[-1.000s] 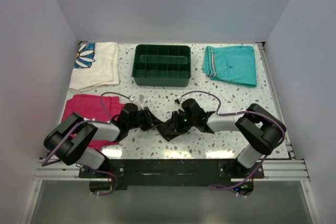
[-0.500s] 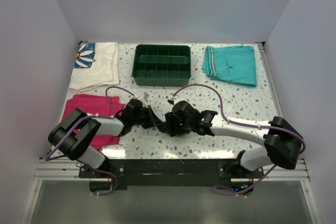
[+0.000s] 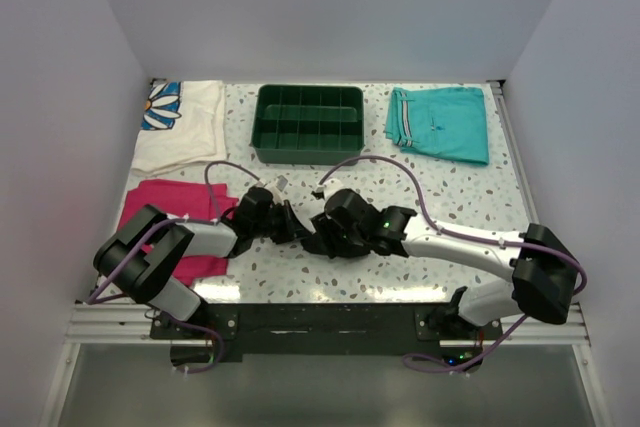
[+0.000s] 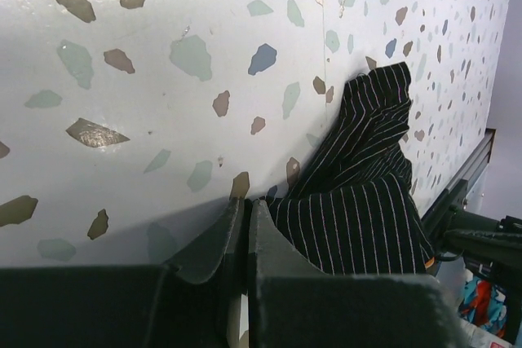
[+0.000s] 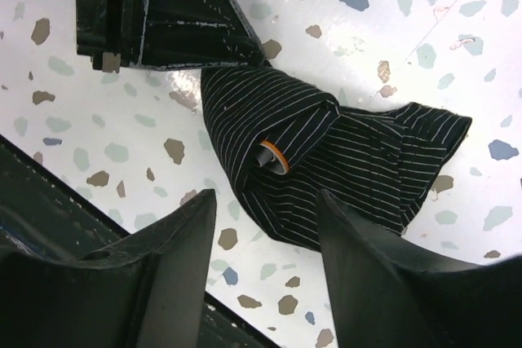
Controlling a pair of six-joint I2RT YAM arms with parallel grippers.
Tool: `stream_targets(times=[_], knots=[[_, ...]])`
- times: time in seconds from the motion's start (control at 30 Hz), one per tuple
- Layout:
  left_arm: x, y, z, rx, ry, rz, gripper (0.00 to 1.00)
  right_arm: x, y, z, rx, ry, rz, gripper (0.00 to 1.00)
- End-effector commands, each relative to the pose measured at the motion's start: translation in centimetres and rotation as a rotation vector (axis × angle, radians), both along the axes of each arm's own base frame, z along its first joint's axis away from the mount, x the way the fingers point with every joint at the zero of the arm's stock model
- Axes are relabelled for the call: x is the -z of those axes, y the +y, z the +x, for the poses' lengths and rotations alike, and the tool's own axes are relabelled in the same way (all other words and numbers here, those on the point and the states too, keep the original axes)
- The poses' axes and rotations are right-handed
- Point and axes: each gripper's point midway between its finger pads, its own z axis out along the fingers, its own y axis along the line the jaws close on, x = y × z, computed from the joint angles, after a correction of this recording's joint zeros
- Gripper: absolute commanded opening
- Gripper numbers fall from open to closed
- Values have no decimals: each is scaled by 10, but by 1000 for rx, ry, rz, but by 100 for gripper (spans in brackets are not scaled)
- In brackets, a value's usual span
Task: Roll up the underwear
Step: Roll the underwear to the center of the board.
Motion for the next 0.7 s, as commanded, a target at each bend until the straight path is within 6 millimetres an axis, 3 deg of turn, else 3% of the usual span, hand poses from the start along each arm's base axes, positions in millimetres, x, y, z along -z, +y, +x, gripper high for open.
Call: stream_targets(times=[0.0, 0.07, 0.1, 0.13, 0.23, 0.43, 0.67], knots=[[15, 4, -12, 56, 29, 62, 7, -12, -1, -16, -26, 49, 36, 47], [13, 2, -11, 63, 21, 59, 7, -16, -2, -26, -27, 85, 85, 41], [10, 0, -11, 71, 12, 47, 7, -11, -6, -30, -20, 100, 87, 30], [9, -1, -10, 73, 8, 41, 7, -10, -8, -33, -12, 110, 90, 25], [3, -3, -8, 82, -13, 27, 7, -9, -14, -36, 37, 131, 106, 17], [-4, -6, -7, 96, -34, 14, 7, 0, -32, -29, 157, 123, 29, 4], [-12, -7, -5, 104, -60, 4, 7, 19, -23, -43, 155, 244, 9, 0]])
